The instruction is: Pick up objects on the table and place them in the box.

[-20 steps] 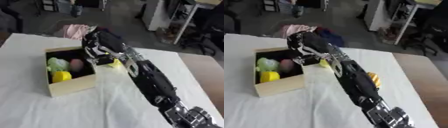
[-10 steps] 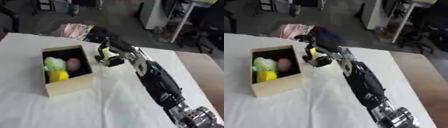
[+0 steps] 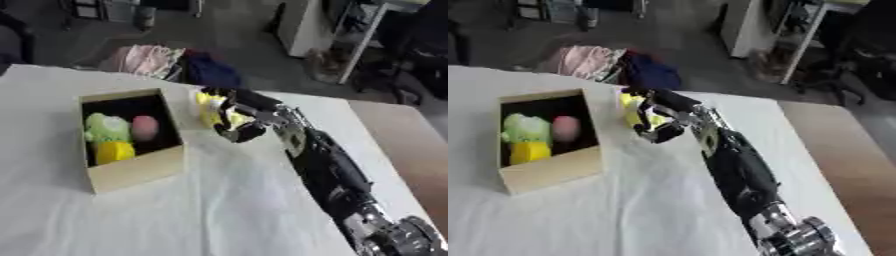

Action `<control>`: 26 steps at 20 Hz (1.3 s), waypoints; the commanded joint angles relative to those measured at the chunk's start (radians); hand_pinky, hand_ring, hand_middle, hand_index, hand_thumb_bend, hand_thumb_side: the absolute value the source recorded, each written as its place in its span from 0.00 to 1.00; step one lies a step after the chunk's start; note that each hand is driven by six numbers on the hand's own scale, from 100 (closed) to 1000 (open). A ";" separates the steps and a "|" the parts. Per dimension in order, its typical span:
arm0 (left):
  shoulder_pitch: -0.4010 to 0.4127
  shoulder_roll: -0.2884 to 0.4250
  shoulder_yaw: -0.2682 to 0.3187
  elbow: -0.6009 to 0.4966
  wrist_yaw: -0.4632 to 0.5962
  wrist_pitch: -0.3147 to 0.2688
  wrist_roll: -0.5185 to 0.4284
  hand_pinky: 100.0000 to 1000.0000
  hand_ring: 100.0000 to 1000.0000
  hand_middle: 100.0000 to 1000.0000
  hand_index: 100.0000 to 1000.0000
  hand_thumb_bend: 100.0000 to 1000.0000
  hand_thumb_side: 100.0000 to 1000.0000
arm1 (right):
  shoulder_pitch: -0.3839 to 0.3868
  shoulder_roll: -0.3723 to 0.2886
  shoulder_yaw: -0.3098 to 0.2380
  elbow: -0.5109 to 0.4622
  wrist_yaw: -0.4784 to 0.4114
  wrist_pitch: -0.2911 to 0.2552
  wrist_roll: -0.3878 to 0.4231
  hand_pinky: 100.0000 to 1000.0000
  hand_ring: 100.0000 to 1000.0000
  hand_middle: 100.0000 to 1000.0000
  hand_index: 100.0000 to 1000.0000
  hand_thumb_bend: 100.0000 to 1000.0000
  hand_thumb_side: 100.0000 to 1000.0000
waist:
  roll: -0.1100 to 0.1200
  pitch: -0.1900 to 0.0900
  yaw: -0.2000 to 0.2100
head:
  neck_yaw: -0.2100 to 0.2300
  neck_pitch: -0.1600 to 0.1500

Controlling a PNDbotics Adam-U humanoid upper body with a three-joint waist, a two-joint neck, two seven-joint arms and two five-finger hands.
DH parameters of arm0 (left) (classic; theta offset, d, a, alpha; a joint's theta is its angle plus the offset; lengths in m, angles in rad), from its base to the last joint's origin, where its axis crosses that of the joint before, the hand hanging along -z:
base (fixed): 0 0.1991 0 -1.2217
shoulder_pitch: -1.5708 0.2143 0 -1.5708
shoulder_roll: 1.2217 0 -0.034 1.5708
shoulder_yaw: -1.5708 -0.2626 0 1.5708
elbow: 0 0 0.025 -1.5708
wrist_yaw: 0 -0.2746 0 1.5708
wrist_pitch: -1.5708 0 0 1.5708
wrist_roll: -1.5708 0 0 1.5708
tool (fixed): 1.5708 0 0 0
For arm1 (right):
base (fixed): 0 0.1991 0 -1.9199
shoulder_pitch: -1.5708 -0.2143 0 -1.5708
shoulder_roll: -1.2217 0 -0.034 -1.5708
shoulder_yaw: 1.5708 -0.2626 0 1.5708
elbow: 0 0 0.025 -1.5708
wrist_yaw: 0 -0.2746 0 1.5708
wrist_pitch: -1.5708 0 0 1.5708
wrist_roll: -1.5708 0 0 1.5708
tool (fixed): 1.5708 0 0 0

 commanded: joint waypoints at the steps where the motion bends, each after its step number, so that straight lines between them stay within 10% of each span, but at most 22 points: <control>1: -0.007 0.007 0.007 -0.020 -0.006 -0.001 -0.002 0.71 0.66 0.52 0.71 0.00 0.56 | -0.017 -0.045 -0.011 -0.018 -0.016 0.000 -0.028 0.91 0.91 0.85 0.96 0.00 0.36 | 0.011 -0.002 -0.004 | 0.002 -0.006; 6: -0.003 0.007 0.008 -0.020 -0.009 0.000 -0.001 0.71 0.66 0.52 0.71 0.00 0.56 | -0.016 -0.063 -0.003 -0.050 -0.139 -0.012 -0.024 0.88 0.86 0.79 0.82 0.00 0.52 | 0.013 -0.004 -0.010 | 0.004 -0.005; 11: -0.002 0.007 0.009 -0.020 -0.008 -0.001 0.002 0.71 0.65 0.52 0.71 0.00 0.56 | -0.015 -0.075 0.002 -0.073 -0.209 0.011 0.032 0.89 0.88 0.83 0.90 0.00 0.50 | 0.017 -0.007 -0.011 | 0.005 -0.006; 17: -0.004 0.006 0.008 -0.020 -0.008 -0.002 0.001 0.71 0.65 0.52 0.71 0.00 0.56 | -0.011 -0.068 -0.003 -0.046 -0.088 0.026 0.068 0.88 0.92 0.95 1.00 0.00 0.29 | 0.016 -0.002 -0.008 | 0.004 -0.010; 26: -0.014 0.003 0.005 -0.020 -0.010 -0.004 -0.001 0.71 0.65 0.51 0.71 0.00 0.56 | -0.010 -0.034 -0.020 0.016 0.107 0.085 -0.008 0.88 0.93 0.97 1.00 0.00 0.28 | 0.012 0.009 0.004 | -0.003 -0.013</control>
